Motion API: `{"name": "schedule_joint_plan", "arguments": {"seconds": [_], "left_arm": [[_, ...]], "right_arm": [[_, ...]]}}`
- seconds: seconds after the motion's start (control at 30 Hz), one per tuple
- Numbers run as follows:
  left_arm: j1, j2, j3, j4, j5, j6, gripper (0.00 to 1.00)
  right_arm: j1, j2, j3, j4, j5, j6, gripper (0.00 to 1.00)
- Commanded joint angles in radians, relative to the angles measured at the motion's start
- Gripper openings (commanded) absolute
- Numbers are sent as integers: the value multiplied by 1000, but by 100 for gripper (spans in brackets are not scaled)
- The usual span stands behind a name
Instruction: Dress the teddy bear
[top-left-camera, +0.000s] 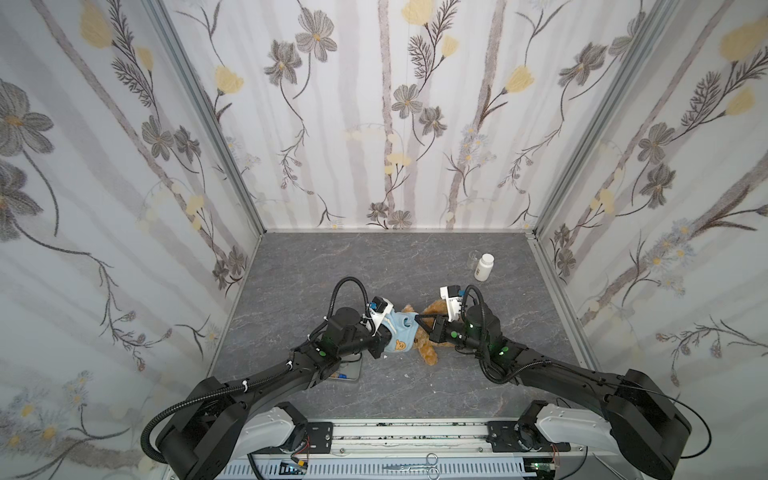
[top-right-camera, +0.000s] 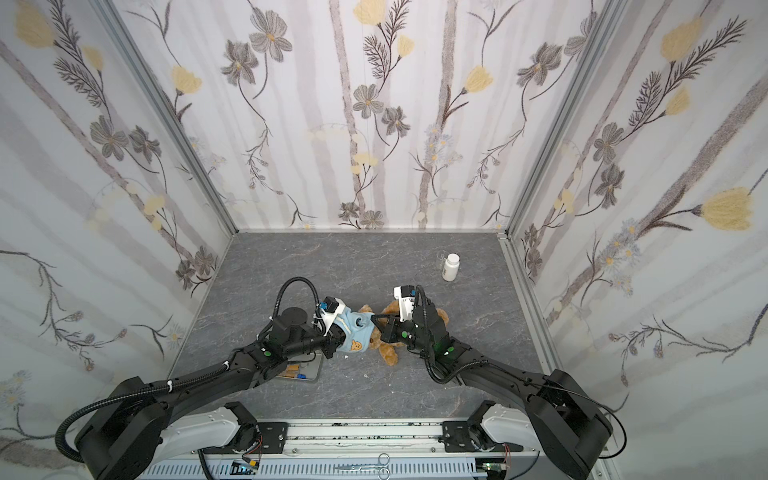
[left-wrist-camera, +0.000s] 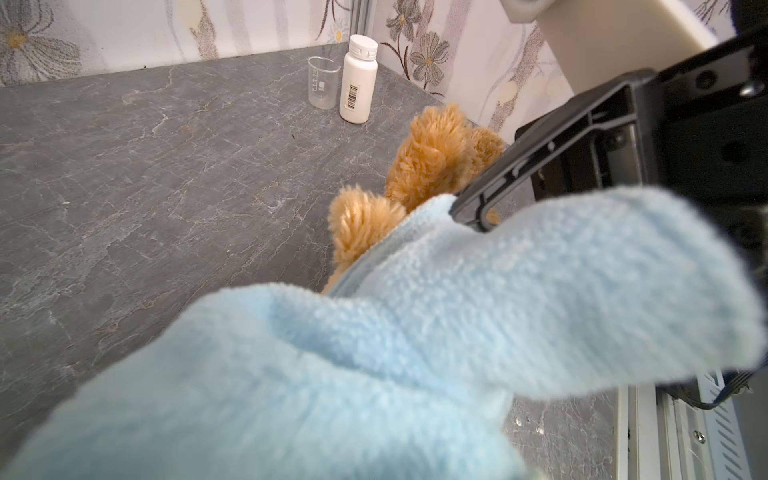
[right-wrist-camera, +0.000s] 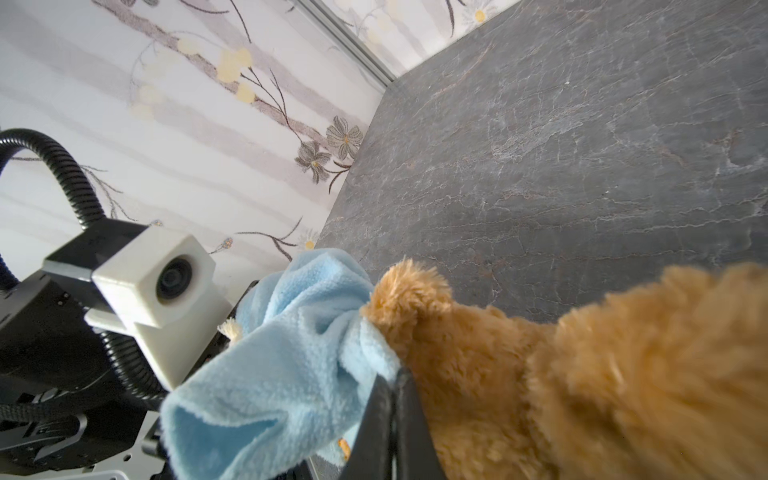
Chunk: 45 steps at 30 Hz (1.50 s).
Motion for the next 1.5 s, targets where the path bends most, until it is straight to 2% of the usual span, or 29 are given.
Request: {"name": "schedule_joint_plan", "arguments": {"seconds": [0.0,0.23,0.53,0.7,0.87,0.97,1.03,1.1,1.2,1.3,1.4,1.47], "left_arm": [[-15,-11,9,-46,18,60,0],[-30,-46,12,-45,68,83,0],[-33,-79,3,-47,131,111,0],[-17,-98,1,-20,44,45,0],[0,-87,9,16,-35,-83,0],[-2,-58,21,18,-79,-184,0],[-2,-42,28,16,-103,-272,0],[-1,-36,31,15,-142,-392,0],[-1,-44,35,9,-186,-561,0],[1,-46,59,-36,-230,-737,0],[13,-28,90,-85,-212,-882,0],[42,-11,96,-100,-155,-980,0]], "right_arm": [[-8,-13,4,-10,144,37,0],[-26,30,-12,-36,188,81,0],[-72,35,-73,-29,177,116,0],[-72,47,-111,-57,180,77,0],[-80,31,-118,-73,185,-25,0],[-79,43,-62,-15,86,-113,0],[-78,32,-21,-19,45,-176,9],[-79,15,22,-88,49,-244,21],[-81,-36,55,-185,79,-352,34],[-70,-107,39,-177,78,-431,41],[-27,-149,-27,-60,43,-472,42],[25,-143,-66,16,30,-486,42]]}}
